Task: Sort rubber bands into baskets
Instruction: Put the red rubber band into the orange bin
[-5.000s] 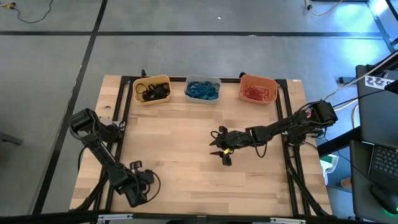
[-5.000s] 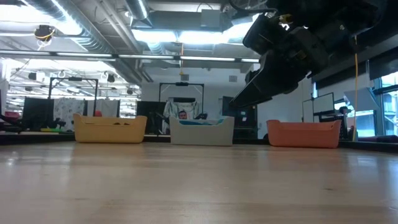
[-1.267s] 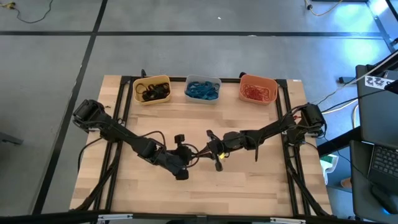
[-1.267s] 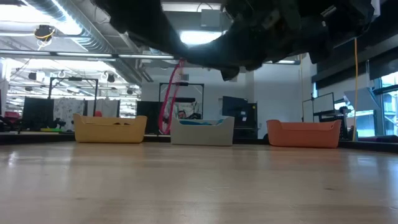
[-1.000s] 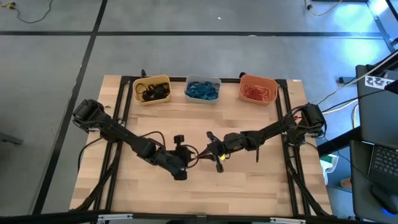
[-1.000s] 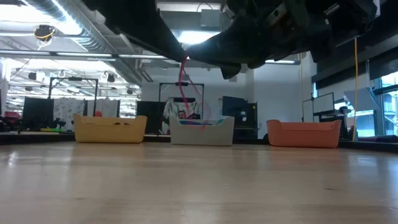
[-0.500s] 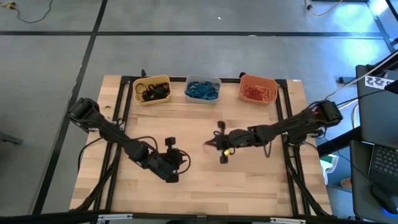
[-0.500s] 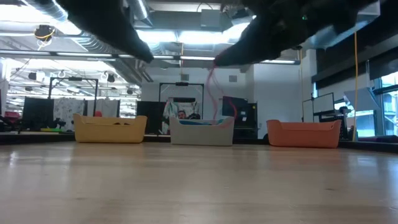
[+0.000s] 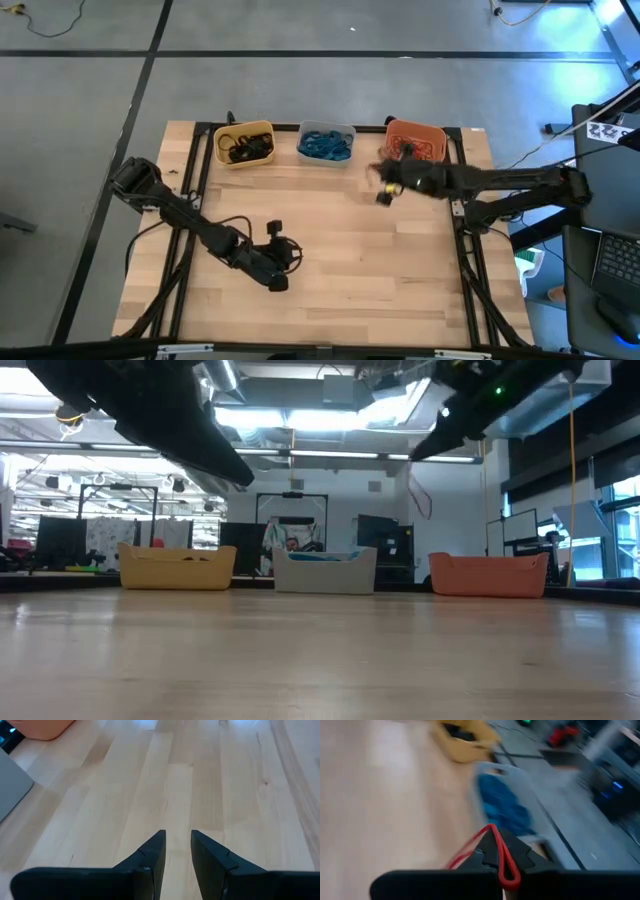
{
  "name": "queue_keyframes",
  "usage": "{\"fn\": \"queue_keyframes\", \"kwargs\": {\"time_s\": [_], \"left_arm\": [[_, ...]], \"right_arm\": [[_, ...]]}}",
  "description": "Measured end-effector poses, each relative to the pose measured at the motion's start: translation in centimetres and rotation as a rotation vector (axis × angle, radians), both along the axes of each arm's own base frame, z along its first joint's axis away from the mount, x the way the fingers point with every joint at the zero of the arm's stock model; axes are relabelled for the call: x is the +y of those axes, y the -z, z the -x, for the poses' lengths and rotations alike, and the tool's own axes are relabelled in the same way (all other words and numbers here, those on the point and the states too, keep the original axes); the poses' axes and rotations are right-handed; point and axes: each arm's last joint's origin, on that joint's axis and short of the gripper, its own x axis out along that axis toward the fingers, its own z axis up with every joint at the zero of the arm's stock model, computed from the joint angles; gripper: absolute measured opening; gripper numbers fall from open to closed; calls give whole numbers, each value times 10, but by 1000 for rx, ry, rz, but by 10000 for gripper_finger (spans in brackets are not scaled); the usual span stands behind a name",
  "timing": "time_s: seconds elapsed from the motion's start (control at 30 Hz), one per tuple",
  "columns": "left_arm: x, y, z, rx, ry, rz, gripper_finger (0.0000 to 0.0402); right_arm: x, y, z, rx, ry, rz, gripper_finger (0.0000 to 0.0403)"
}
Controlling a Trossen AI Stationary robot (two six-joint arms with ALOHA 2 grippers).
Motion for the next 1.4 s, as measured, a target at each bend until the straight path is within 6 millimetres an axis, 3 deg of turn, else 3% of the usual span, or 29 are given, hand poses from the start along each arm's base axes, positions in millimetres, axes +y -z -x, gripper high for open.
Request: {"fn": "queue_keyframes", "kwargs": {"time_s": [0.17, 0.4, 0.67, 0.87, 1.1, 1.23, 1.4], "left_arm": [[0, 0, 0, -1, 0, 0, 88], [1, 0, -1, 0, -5, 0, 88], [1, 0, -1, 1, -5, -1, 88], [1, 0, -1, 1, -5, -1, 88], [1, 0, -1, 1, -7, 2, 88], [1, 0, -1, 1, -5, 0, 88], [2, 0, -1, -1, -10, 6, 88]], "right_arm": [[-39, -7, 22, 18, 171, 15, 2], [-88, -2, 45, 87, 400, 16, 2], [-123, 8, 66, 134, 565, -43, 3], [-138, 24, 70, 175, 602, -168, 21], [-146, 45, 68, 273, 643, -250, 126], [-141, 42, 69, 332, 632, -275, 172], [-135, 23, 70, 389, 633, -329, 195]]}}
